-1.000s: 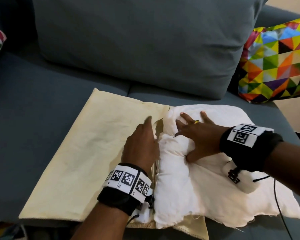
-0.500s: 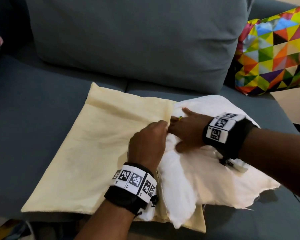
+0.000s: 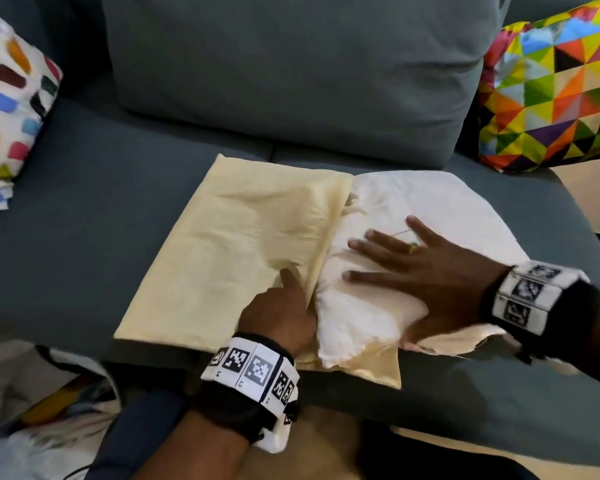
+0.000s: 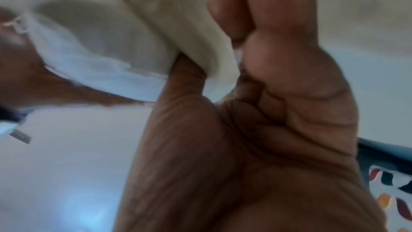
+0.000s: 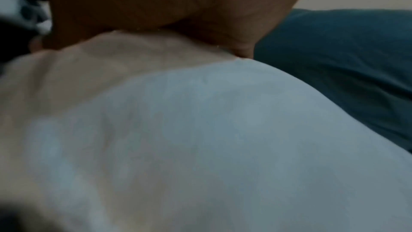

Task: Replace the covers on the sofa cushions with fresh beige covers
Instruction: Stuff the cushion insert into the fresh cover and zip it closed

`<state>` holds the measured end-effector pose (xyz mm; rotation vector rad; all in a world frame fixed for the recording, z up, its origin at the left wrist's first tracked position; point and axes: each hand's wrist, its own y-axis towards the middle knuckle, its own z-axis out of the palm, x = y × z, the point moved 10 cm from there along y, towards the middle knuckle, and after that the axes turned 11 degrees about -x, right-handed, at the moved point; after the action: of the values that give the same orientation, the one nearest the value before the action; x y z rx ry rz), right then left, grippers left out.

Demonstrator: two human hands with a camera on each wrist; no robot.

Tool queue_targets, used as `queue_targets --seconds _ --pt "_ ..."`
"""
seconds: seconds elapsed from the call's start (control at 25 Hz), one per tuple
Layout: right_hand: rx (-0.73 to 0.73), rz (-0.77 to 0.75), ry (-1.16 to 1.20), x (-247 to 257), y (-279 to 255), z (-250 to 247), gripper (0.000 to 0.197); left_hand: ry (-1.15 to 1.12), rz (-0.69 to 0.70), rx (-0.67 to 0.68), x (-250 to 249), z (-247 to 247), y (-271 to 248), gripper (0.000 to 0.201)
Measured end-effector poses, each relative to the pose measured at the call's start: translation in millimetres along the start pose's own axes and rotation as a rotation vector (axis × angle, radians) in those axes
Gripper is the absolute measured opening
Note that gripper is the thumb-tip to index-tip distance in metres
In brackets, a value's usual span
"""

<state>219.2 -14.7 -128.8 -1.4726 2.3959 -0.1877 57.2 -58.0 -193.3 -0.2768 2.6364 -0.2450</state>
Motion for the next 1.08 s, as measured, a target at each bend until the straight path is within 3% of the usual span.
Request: queue_targets --seconds 0.08,0.16,0.24,0.32,0.44,0.56,0.64,0.76,0.8,0.88,0.96,1.0,1.08 --pt "-0.076 -0.105 -0.174 14 -18 13 0.111 -0.007 -0.041 0.069 -4 11 -16 0.076" --pt "-0.122 -0.043 -0.257 15 -12 18 0.107 0.004 -0.044 0.056 -15 7 -28 0.082" --pt "-0.228 0.025 -0.259 19 4 8 0.091 0.011 0.008 -0.009 -33 -6 -37 0.080" --pt "-0.343 0.122 -0.251 22 25 -16 0.063 0.006 0.064 -0.094 -52 -22 -44 0.079" --pt "-0.458 0.240 -0.082 30 54 -48 0.033 -0.063 0.141 -0.211 -69 -47 -43 0.080" --pt "-0.428 0.088 0.304 30 60 -48 0.010 -0.144 0.183 -0.173 -67 -49 -42 0.081" --pt "-0.368 0.163 0.544 -14 41 -53 0.019 -0.191 0.190 -0.059 -61 -43 -41 0.073" --pt "-0.548 0.424 0.537 -110 13 -72 0.026 -0.190 0.207 -0.137 -66 -65 -2 0.043" --pt "-0.481 0.507 0.445 -136 13 -64 0.048 -0.129 0.210 -0.185 -70 -74 21 0.037" --pt "-0.183 0.646 0.351 -175 22 -23 0.107 0.021 0.216 -0.247 -84 -85 68 0.033" --pt "0.028 0.691 0.421 -187 34 14 0.134 0.114 0.240 -0.277 -103 -87 106 0.031" --pt "0.076 0.670 0.479 -187 41 29 0.133 0.146 0.245 -0.272 -110 -85 118 0.031" --pt "0.062 0.612 0.563 -176 52 37 0.111 0.206 0.254 -0.250 -122 -78 135 0.037"
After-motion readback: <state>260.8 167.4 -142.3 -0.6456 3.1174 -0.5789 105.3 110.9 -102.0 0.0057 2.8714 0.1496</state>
